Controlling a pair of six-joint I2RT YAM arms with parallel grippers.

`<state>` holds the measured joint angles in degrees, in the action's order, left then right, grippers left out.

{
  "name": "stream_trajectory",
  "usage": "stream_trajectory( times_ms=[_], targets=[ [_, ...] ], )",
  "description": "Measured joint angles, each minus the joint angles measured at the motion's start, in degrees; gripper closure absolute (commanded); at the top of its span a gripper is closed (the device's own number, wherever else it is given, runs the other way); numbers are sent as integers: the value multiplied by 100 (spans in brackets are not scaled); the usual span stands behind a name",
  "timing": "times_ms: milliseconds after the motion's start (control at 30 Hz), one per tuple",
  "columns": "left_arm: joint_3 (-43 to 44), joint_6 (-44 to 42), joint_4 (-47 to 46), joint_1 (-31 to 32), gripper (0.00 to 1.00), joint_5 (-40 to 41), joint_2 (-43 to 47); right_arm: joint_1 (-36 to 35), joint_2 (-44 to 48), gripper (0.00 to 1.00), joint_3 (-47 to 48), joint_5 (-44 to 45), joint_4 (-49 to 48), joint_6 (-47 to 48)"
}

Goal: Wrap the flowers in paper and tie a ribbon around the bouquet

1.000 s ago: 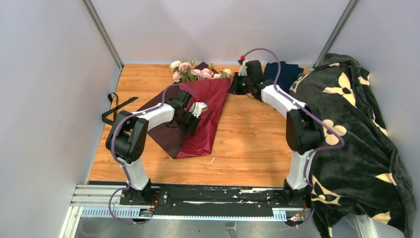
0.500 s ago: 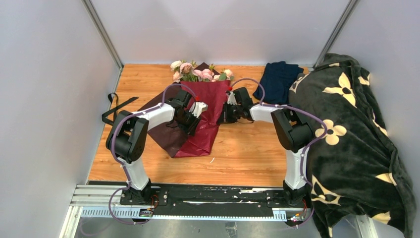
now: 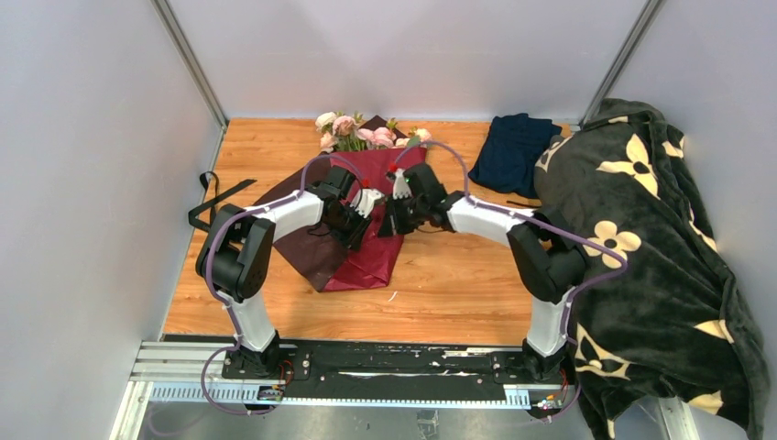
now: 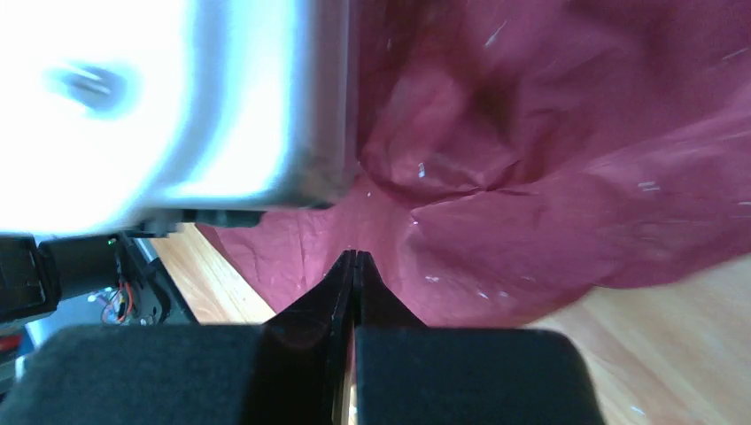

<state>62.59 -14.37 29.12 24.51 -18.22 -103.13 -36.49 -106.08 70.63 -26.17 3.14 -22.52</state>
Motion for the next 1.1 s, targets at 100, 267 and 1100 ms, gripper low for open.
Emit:
stream_trajectory(
  times_ms=[100,267,1100],
  targets=[
    [0,2,0,0,69,2,0,-212,-245,100,-361,-284,-496,-374],
    [-2,7,-35,13,69,-48,2,72,-289,100,-1150,-428,-901,-850],
    [-13,-2,-48,33,69,-31,24,-544,393,100,-2249,-402,-1386,-1539]
  ],
)
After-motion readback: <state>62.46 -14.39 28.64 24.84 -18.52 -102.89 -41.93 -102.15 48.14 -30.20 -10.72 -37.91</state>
